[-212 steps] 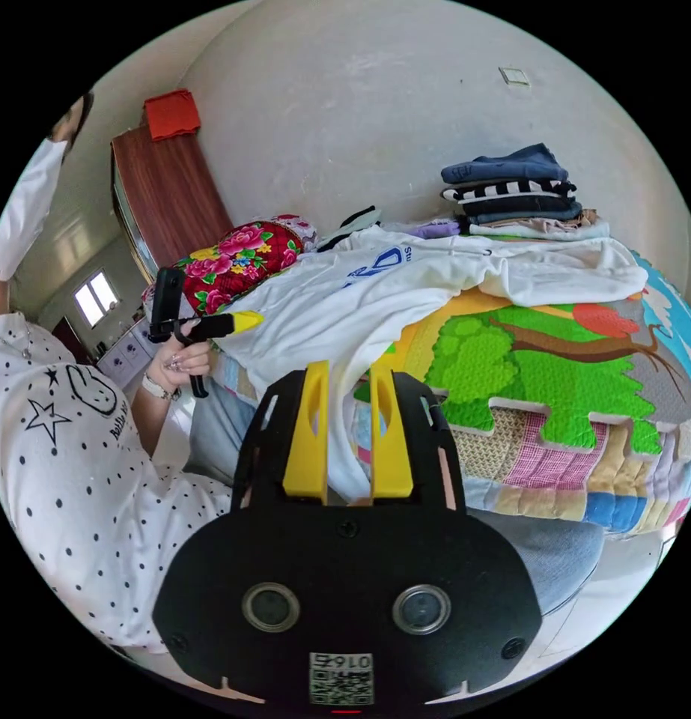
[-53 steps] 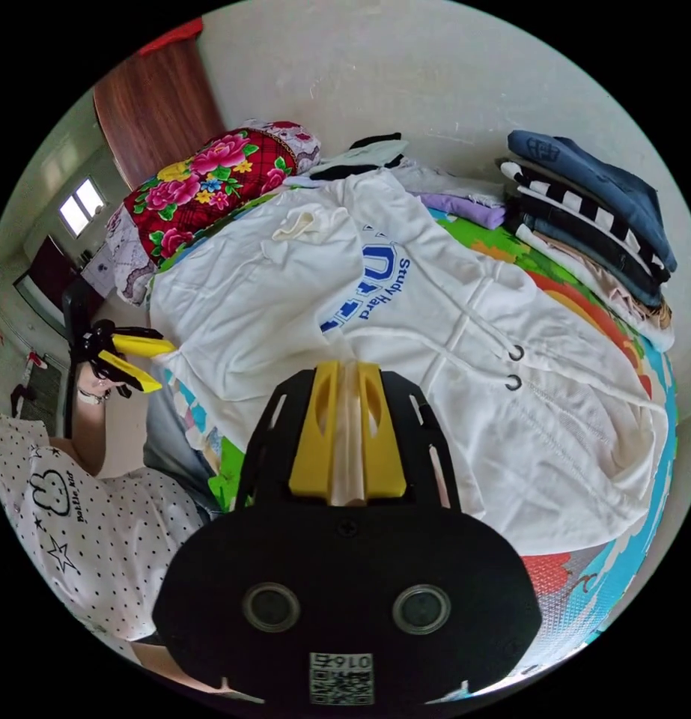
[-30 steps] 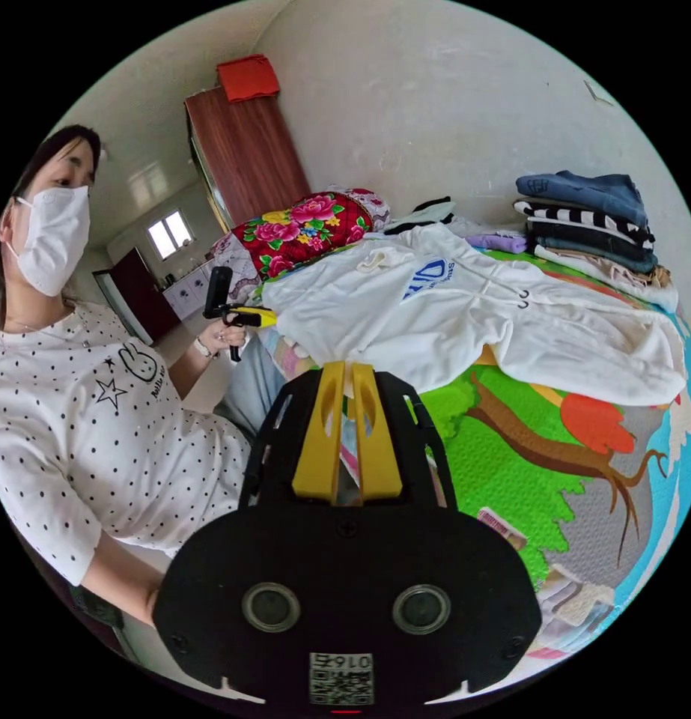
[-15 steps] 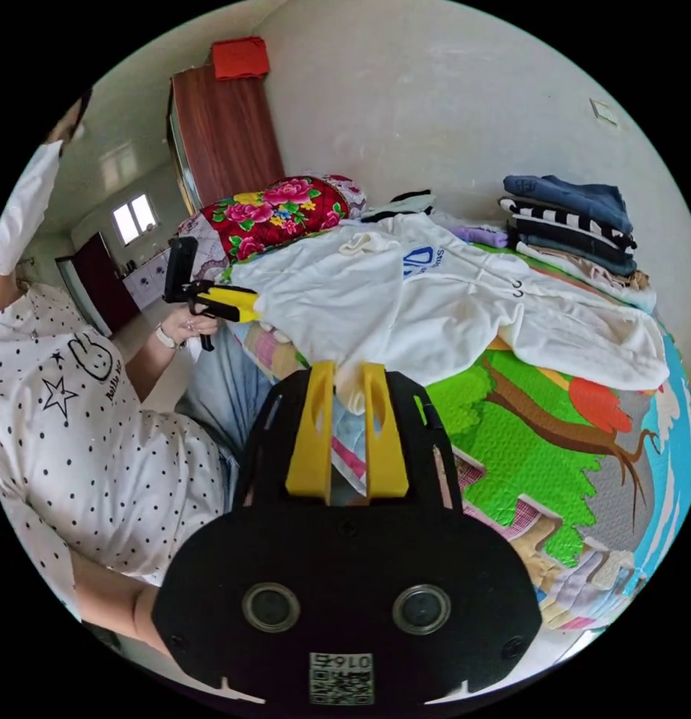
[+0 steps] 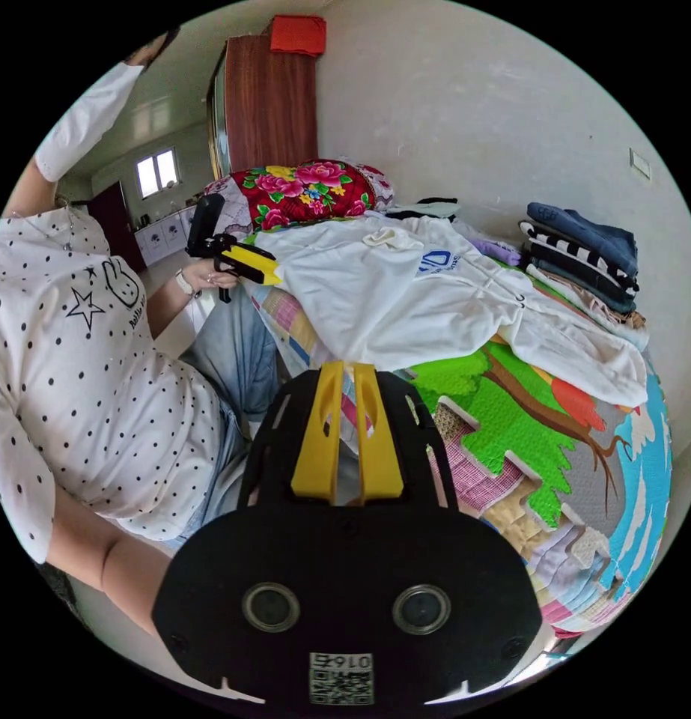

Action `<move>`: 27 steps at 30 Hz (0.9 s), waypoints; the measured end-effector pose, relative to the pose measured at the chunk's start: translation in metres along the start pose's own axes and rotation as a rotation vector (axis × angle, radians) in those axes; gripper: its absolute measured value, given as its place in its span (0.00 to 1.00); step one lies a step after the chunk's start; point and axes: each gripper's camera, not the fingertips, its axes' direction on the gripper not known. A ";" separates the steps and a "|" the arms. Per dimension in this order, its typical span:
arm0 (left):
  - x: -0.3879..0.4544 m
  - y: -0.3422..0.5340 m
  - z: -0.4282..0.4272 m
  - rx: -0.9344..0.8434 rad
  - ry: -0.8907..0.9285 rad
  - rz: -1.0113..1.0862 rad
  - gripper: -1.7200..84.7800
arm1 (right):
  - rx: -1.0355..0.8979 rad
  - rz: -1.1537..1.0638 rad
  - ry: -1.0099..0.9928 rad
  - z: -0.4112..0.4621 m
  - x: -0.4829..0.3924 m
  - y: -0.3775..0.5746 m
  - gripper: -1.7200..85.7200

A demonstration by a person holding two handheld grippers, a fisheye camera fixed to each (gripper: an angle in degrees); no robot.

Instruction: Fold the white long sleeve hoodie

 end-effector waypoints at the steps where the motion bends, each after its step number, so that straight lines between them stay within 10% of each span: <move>1: 0.001 0.000 -0.002 -0.001 0.004 0.005 0.08 | 0.037 0.014 0.015 -0.005 -0.001 0.002 0.06; 27: -0.093 0.008 -0.100 -0.021 -0.006 -0.049 0.02 | -0.005 0.095 -0.009 0.012 0.014 0.024 0.05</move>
